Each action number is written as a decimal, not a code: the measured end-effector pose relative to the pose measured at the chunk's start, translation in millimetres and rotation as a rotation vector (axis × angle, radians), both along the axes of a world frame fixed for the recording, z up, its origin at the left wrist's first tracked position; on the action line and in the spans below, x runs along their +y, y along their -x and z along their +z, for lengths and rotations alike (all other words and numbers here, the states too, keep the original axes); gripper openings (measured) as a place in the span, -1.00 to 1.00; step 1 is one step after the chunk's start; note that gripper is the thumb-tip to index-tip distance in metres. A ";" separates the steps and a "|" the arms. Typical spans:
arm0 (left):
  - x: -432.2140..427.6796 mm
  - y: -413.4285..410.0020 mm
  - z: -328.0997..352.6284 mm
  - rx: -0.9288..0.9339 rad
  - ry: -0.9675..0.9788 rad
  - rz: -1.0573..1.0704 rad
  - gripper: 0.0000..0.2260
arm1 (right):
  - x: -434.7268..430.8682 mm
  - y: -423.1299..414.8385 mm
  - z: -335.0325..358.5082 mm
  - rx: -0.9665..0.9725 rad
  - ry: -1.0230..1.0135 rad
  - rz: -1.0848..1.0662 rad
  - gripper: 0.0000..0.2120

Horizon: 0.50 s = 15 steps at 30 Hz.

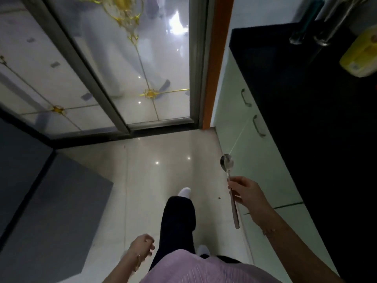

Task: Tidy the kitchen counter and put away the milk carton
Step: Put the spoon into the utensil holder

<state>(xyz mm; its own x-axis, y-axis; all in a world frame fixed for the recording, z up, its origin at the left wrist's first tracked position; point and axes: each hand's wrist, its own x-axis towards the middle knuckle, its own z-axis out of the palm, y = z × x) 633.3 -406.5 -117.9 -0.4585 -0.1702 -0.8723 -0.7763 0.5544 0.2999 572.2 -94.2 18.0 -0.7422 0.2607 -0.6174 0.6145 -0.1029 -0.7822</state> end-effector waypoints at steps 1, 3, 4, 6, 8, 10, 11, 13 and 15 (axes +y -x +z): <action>7.4 41.0 -0.8 0.044 -0.019 -0.058 -0.81 | 4.5 16.8 -0.2 0.010 0.003 -0.030 -0.90; 30.7 127.0 7.3 0.162 -0.064 -0.205 -0.79 | 13.2 49.6 -0.3 0.032 0.002 -0.097 -0.92; 46.1 169.3 15.7 0.218 -0.095 -0.267 -0.80 | 17.3 65.6 1.0 0.044 -0.001 -0.137 -0.91; 84.6 248.1 43.9 0.317 -0.164 -0.378 -0.84 | 26.0 95.6 6.9 0.056 -0.001 -0.246 -0.90; 126.4 308.9 77.3 0.413 -0.235 -0.485 -0.84 | 35.1 118.4 14.8 0.062 -0.004 -0.349 -0.90; 167.0 358.8 108.9 0.516 -0.307 -0.579 -0.83 | 45.2 137.5 23.4 0.072 -0.015 -0.440 -0.89; 185.8 379.1 122.4 0.560 -0.335 -0.636 -0.82 | 50.8 146.2 27.2 0.078 -0.020 -0.487 -0.89; 223.0 408.5 140.3 0.619 -0.415 -0.760 -0.82 | 62.8 159.9 33.2 0.090 -0.010 -0.594 -0.88; 257.6 428.6 149.8 0.717 -0.422 -0.960 -0.78 | 75.6 167.7 37.6 0.100 0.003 -0.687 -0.89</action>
<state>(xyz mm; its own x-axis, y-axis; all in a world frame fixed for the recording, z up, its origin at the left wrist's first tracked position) 204.7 -148.8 32.0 -0.6325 0.7207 -0.2838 0.2919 0.5612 0.7745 404.5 -18.5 55.6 -0.4628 0.6900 -0.5565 0.3345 -0.4454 -0.8305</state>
